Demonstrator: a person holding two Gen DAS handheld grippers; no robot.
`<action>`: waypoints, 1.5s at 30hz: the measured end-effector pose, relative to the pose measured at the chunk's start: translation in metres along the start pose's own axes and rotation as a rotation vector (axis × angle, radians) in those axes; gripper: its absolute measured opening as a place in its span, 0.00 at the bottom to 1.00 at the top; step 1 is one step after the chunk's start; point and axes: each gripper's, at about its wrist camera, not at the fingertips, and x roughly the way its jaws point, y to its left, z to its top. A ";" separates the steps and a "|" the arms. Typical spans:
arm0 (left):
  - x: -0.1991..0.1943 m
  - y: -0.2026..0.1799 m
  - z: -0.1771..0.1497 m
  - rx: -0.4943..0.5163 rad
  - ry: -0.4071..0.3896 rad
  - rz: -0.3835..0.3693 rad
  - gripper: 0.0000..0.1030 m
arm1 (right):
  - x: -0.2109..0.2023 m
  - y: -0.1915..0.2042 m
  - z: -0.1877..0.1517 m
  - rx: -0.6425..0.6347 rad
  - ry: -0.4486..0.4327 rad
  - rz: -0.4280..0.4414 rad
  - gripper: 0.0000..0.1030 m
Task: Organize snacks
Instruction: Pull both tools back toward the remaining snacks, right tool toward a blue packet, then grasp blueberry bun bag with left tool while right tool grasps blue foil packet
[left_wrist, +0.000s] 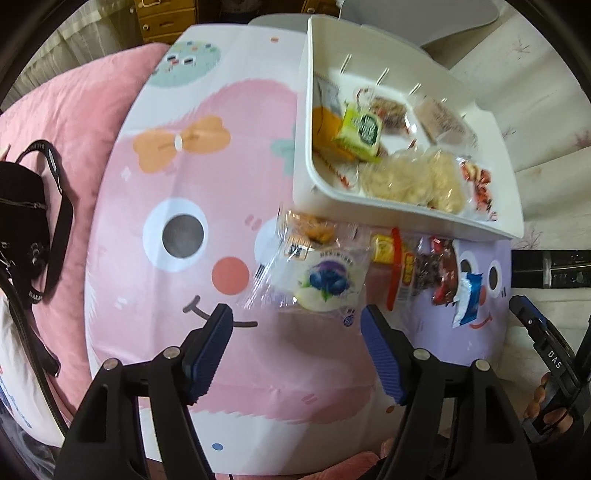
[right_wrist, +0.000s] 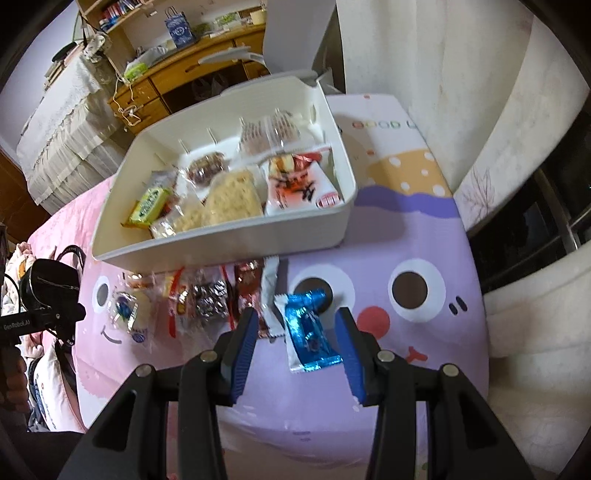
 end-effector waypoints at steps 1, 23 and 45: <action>0.004 -0.001 -0.001 -0.004 0.007 0.002 0.70 | 0.003 -0.002 -0.001 0.003 0.011 0.000 0.42; 0.064 -0.022 0.015 -0.030 0.016 0.052 0.76 | 0.076 -0.024 -0.019 -0.003 0.208 0.038 0.42; 0.086 -0.032 0.039 0.002 0.005 0.099 0.77 | 0.087 -0.007 0.005 -0.062 0.189 0.036 0.43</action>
